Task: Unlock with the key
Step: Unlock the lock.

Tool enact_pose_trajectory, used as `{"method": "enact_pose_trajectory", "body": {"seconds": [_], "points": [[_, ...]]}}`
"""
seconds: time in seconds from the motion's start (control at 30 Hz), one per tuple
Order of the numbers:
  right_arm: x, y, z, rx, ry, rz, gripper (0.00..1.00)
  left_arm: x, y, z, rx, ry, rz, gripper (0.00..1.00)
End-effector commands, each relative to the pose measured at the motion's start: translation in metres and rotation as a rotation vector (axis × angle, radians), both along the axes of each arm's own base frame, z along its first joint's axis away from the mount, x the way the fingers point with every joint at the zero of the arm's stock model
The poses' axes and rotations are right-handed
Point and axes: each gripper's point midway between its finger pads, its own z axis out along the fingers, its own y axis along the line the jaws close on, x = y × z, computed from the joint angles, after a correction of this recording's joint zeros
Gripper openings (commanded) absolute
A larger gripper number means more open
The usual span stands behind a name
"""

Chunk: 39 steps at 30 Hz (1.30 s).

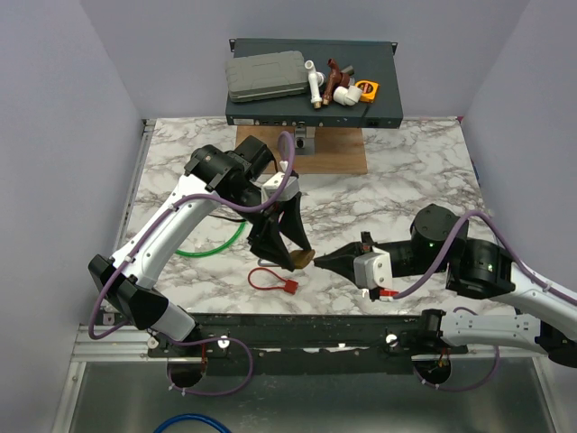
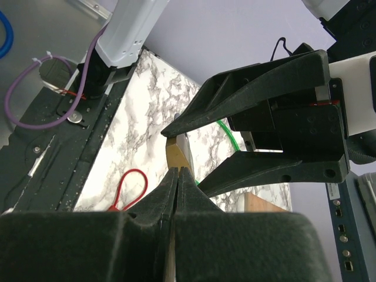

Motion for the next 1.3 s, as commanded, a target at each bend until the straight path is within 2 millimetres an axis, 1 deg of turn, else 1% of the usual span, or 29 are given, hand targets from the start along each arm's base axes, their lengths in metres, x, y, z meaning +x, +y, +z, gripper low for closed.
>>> {"method": "enact_pose_trajectory", "body": {"seconds": [0.0,0.2,0.33,0.67,1.0,1.27], "points": [[-0.006,0.006,-0.005,0.006,0.037,0.027,0.01,-0.015,0.005,0.019,-0.052,0.025,-0.02,0.0],[-0.006,0.008,-0.012,0.006,0.061,0.023,0.01,-0.016,0.006,0.021,-0.061,0.021,-0.02,0.0],[-0.005,0.007,-0.018,0.004,0.068,0.013,0.01,-0.013,0.008,0.028,-0.092,0.031,-0.008,0.0],[0.0,0.003,-0.015,0.046,0.071,-0.024,0.01,-0.004,0.012,0.042,-0.155,0.057,0.027,0.0],[0.001,0.008,-0.013,0.108,0.069,-0.026,0.01,-0.006,0.013,0.043,-0.159,0.047,0.028,0.0],[-0.002,0.01,-0.012,0.107,0.073,-0.009,0.01,-0.016,0.013,0.041,-0.141,0.037,0.0,0.0]]}}
